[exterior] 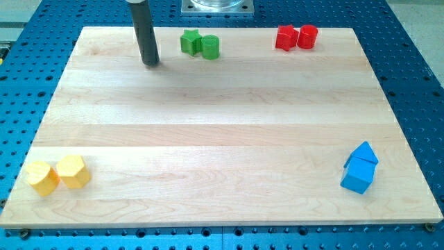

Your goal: Place your arm diagonal to the yellow hexagon

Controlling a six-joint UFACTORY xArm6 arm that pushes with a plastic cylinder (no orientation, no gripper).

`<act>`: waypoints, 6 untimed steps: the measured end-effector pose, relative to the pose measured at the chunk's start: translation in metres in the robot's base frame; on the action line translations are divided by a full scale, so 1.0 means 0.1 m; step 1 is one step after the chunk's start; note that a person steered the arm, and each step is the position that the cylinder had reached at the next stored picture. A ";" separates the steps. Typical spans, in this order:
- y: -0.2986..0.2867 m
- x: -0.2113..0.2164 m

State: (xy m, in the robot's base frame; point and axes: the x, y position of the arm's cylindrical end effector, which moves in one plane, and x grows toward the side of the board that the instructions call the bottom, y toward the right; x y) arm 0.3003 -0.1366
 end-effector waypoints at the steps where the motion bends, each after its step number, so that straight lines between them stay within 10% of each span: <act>1: 0.25 0.31; 4: 2.19 0.80; 6: 0.59 3.05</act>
